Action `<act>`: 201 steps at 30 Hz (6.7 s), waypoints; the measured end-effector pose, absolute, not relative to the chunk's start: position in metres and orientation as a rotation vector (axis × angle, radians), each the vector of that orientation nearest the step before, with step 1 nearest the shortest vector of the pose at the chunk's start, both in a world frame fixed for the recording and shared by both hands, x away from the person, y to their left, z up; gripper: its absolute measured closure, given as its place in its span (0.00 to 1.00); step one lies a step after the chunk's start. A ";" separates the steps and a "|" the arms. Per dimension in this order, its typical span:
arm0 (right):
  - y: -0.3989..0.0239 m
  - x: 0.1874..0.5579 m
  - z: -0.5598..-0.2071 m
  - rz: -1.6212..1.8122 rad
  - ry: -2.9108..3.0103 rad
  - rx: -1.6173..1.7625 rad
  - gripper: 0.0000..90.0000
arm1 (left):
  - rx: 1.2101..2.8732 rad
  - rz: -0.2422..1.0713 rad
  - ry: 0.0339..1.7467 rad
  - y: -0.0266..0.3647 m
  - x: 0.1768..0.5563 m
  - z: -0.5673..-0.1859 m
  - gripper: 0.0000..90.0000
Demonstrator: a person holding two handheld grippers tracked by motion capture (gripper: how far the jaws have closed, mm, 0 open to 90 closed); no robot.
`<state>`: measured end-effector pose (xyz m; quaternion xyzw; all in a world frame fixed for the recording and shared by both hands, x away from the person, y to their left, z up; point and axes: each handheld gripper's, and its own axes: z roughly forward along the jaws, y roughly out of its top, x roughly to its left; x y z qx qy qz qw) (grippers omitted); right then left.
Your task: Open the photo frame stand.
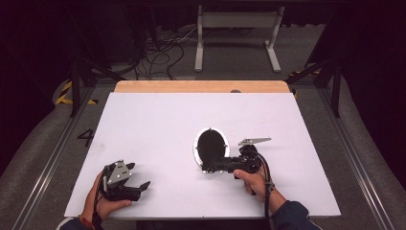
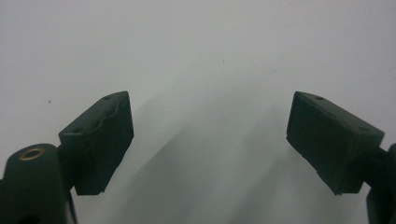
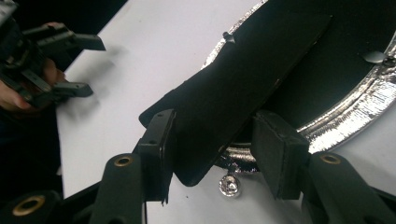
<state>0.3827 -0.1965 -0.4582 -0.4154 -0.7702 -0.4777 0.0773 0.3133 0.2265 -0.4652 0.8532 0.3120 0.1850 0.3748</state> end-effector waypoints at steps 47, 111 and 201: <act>-0.189 0.404 -0.465 -1.506 -2.155 -1.161 0.68 | 2.124 0.113 0.739 0.110 0.426 -0.459 0.17; -0.188 0.385 -0.450 -1.579 -2.375 -0.976 0.81 | 2.038 0.104 0.474 0.096 0.411 -0.430 0.63; -0.188 0.376 -0.434 -1.579 -2.421 -0.978 0.85 | 2.199 0.653 0.454 0.065 0.399 -0.444 0.70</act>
